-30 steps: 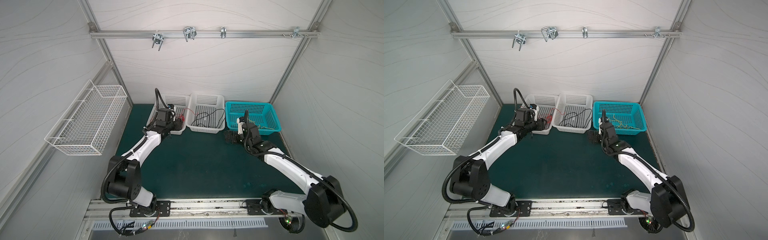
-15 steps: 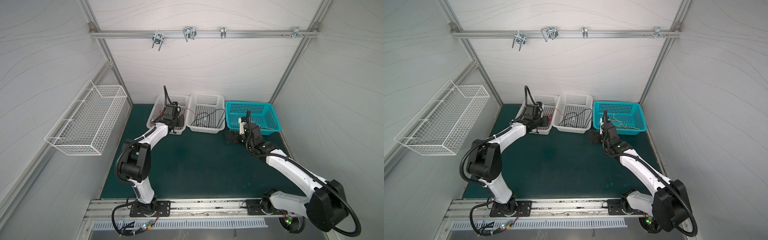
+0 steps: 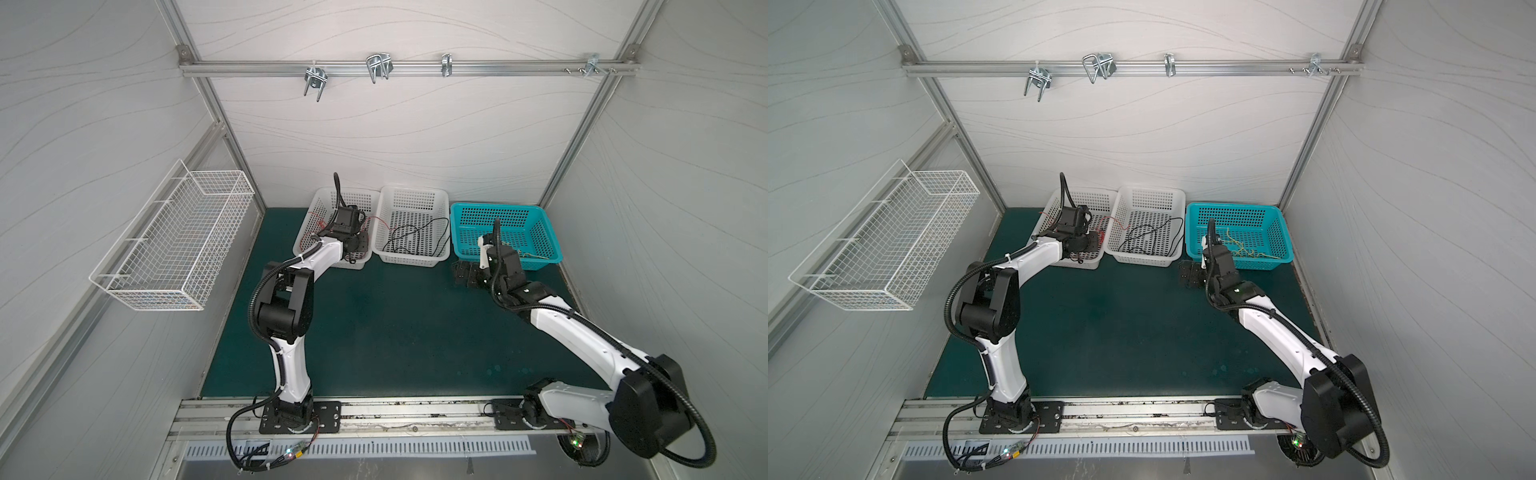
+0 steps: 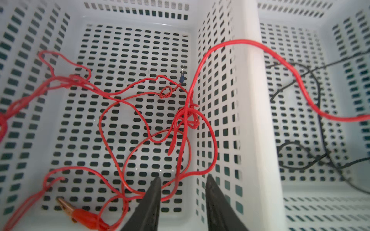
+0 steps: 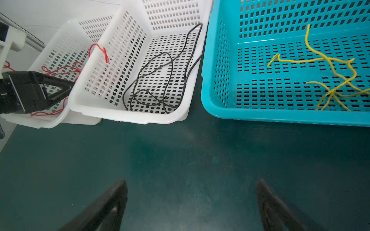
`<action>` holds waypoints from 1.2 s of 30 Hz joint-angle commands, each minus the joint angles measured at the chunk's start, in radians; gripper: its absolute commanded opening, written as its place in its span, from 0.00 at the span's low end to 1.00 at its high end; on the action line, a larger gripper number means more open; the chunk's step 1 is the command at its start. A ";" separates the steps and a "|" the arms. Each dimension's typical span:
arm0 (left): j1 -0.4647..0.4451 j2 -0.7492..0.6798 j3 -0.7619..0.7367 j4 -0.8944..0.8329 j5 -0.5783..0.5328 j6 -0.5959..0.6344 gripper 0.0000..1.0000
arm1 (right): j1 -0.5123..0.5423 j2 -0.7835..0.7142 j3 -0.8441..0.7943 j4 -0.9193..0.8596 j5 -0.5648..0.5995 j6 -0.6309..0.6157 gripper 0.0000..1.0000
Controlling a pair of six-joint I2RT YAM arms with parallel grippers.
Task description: Untangle the cables
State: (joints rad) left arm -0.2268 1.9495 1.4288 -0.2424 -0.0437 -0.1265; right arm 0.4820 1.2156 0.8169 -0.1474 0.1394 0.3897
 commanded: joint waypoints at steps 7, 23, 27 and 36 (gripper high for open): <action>0.012 0.056 0.084 -0.032 -0.027 -0.047 0.02 | -0.007 0.029 0.041 0.003 -0.017 -0.017 0.99; 0.040 -0.013 0.022 -0.017 -0.169 -0.178 0.00 | -0.006 0.036 0.042 0.003 -0.021 -0.016 0.99; 0.045 -0.030 0.016 -0.025 -0.212 -0.213 0.00 | -0.006 0.038 0.038 0.004 -0.022 -0.015 0.99; 0.094 -0.035 -0.008 -0.044 -0.208 -0.339 0.00 | -0.007 0.019 0.016 0.006 -0.018 -0.013 0.99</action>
State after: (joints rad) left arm -0.1608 1.9419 1.4334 -0.2825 -0.2417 -0.3946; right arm 0.4801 1.2446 0.8349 -0.1448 0.1219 0.3843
